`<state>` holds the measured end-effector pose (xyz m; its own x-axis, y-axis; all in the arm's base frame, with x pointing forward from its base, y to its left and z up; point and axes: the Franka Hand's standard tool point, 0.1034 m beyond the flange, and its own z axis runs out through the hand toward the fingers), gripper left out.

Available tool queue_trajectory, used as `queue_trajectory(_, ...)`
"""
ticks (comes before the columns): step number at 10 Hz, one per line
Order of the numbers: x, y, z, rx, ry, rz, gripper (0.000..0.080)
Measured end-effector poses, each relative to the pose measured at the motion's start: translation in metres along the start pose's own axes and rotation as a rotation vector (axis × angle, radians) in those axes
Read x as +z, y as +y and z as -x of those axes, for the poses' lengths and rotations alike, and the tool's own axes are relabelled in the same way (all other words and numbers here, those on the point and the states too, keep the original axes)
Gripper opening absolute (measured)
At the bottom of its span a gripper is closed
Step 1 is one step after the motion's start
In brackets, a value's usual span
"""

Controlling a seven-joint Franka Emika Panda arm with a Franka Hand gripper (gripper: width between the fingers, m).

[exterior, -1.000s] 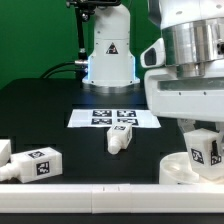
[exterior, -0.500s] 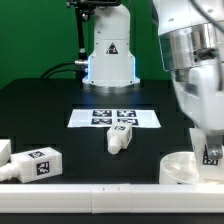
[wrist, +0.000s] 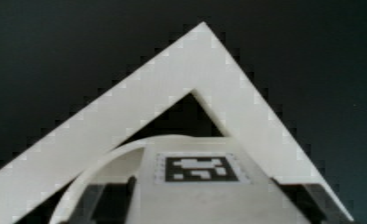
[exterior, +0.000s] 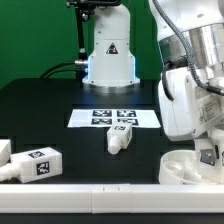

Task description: Assemble stool

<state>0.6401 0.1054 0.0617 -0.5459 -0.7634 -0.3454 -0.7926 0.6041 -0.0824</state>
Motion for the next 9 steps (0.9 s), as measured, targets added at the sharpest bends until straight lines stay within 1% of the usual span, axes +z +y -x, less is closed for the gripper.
queue_trajectory(1, 0.000, 0.000, 0.000, -0.006, 0.000, 0.000, 0.0342)
queue_trajectory(2, 0.000, 0.000, 0.000, -0.056, 0.000, 0.001, 0.0524)
queue_trajectory(3, -0.006, -0.002, -0.001, -0.190, -0.010, 0.032, 0.0610)
queue_trajectory(4, -0.017, -0.005, 0.002, -0.318, -0.026, 0.052, 0.0610)
queue_trajectory(5, -0.027, -0.003, 0.008, -0.495, -0.049, 0.094, 0.0641)
queue_trajectory(6, -0.031, -0.002, 0.013, -0.633, -0.073, 0.122, 0.0647)
queue_trajectory(7, -0.031, -0.005, 0.012, -0.672, -0.066, 0.093, 0.0647)
queue_trajectory(9, -0.030, -0.005, 0.010, -0.797, -0.070, 0.092, 0.0649)
